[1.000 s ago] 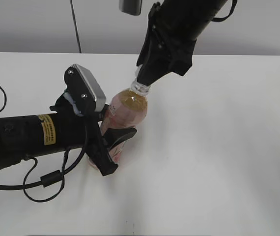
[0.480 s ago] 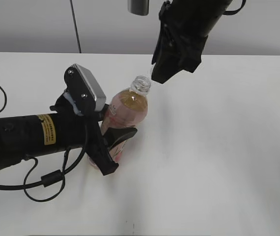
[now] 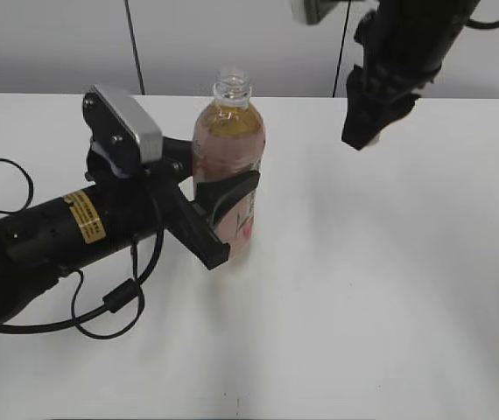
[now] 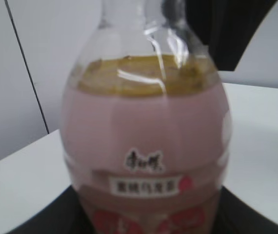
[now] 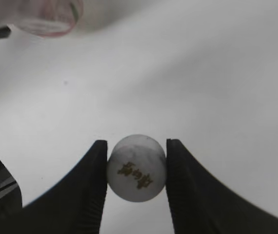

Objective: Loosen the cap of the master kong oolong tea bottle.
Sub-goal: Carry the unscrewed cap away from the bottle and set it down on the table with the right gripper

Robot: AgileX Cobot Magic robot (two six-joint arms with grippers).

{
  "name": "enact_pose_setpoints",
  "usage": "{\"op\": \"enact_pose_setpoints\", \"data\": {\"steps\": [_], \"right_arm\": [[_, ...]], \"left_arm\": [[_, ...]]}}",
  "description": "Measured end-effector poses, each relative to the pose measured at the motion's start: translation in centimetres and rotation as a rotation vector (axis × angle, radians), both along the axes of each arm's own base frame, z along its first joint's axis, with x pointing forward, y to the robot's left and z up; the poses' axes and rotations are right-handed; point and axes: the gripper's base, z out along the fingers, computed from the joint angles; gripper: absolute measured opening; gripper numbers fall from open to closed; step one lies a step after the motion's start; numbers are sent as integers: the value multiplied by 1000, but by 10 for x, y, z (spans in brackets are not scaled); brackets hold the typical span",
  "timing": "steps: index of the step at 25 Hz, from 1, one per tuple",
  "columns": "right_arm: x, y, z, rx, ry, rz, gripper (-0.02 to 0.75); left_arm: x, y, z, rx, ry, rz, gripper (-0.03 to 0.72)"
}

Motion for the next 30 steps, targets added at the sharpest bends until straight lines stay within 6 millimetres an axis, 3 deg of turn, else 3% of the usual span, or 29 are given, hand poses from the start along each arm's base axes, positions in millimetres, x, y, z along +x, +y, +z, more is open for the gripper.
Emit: {"op": "enact_pose_setpoints", "data": {"steps": [7,14,18,26,30], "right_arm": [[13,-3,-71,-92,174,-164,279],[29,5,-135,-137,269,-246,279],[32,6,-162,-162,310,-268,279],[38,8,-172,-140,280,-303,321],[38,8,-172,-139,280,-307,459]], "left_arm": [[3,0,-41,52,110,16,337],[3,-1,-44,34,108,17,334],[3,-1,-44,34,108,17,334],[3,-1,-44,35,108,16,332],[0,1,-45,28,111,17,332]]}}
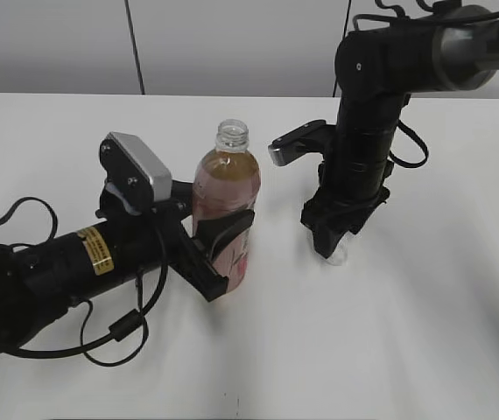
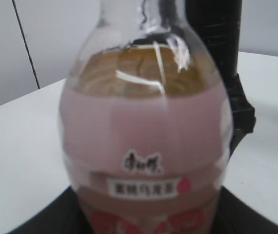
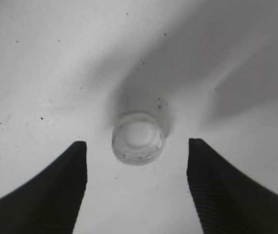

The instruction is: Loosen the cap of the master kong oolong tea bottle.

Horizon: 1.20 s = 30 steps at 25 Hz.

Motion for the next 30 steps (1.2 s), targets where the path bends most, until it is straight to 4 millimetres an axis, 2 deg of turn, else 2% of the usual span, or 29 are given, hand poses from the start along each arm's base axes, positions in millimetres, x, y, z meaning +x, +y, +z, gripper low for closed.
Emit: {"op": "enact_pose_setpoints", "data": {"steps": [2,4,11,14,24,30], "right_arm": [[0,0,0,0,1,-1,515],[0,0,0,0,4,-9,540],[-2,2,0,17,20,-40,554],[-2,3,0,25,27,-46,554],[-4,2,1,19,49,-47,554],[-4,2,12,30,26,-47,554]], "left_arm": [[-2,1,-1,-4,3,0,332],[-4,2,-1,-6,6,1,336],[-5,4,-2,-9,8,6,459],[-5,4,-2,-9,8,8,489],[-10,11,-7,-2,40,49,500],[-20,19,-11,18,78,74,500]]}}
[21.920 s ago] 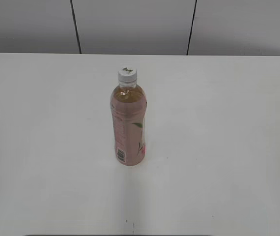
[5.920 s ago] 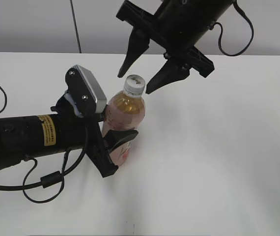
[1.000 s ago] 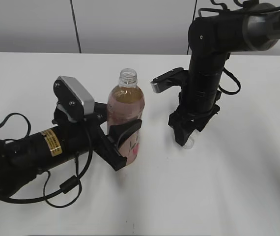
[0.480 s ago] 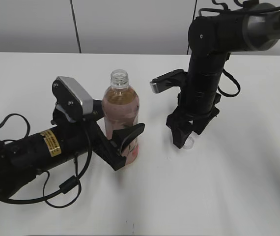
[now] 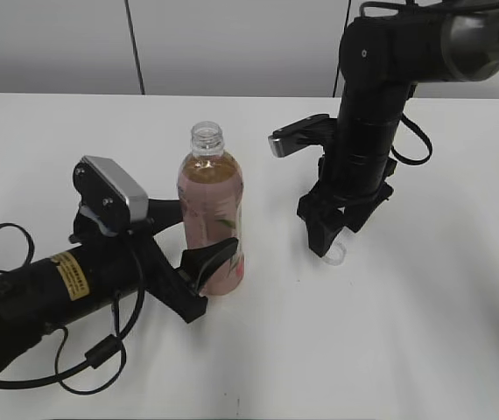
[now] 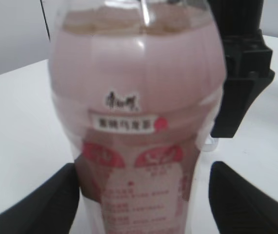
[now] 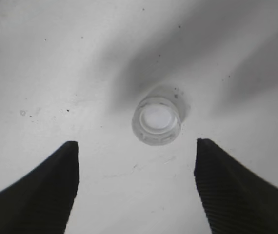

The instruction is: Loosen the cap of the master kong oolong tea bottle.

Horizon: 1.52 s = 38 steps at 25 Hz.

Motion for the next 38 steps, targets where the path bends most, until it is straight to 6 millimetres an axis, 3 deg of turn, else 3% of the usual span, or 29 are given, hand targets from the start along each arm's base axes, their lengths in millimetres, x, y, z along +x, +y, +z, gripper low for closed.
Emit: {"op": "enact_pose_setpoints", "data": {"steps": [7,14,20,27,38], "right_arm": [[-3,0,18,18,-20,-15,554],[-9,-3,46,33,-43,-21,554],[-11,-11,53,25,-4,-105,552],[-1,-44,56,39,49,-251,545],[4,-97,100,77,-46,-403,522]], "left_arm": [[-6,4,14,-20,-29,10,500],[-26,20,17,-4,4,41,500],[-41,37,29,-26,5,126,500],[-35,68,43,-155,52,370,500],[-7,140,36,-288,231,716,500]]}}
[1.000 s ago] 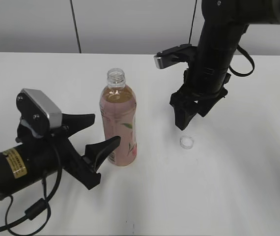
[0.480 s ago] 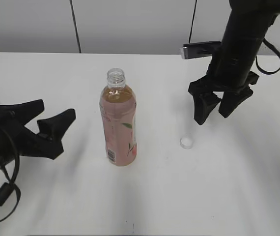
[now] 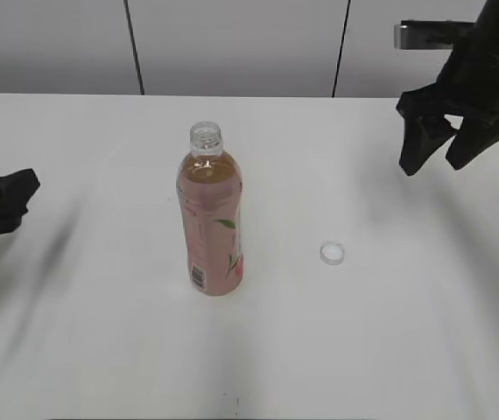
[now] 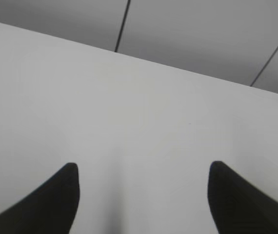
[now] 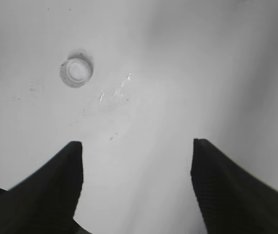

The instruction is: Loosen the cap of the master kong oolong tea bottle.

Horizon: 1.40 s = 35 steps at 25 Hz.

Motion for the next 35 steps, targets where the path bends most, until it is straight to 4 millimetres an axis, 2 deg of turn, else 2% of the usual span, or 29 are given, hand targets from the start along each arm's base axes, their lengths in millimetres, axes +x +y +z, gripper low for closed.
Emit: {"op": "enact_pose_setpoints", "data": {"steps": [4,7,13,16,19,23,28,31,35], "right_arm": [[-4,-9,12,-3,-27,-33,515],[-15,-13,22,-11,-43,-46,514],[-51,-20,22,-30,-1,-75,514],[-77,-25,30,-29,-3,-106,514],[-102,-30,48,-18,-55,-128,513],[-135,-36,71,-1,-139,-150,513],[-186,-48,92,1,-263,-169,513],[-218,-57,94,-18,-329,-185,513],[-258,-66,88,-12,-400,-211,513]], "left_arm": [[0,20,-3,-17,87,95,484],[-3,33,0,-10,132,158,478],[-11,42,33,54,139,183,477],[-19,43,58,50,127,202,477],[-34,43,80,1,116,254,477],[-55,38,89,-7,175,274,477],[-95,38,101,16,247,312,477],[-115,38,117,7,242,317,477],[-134,33,163,26,113,235,477]]}}
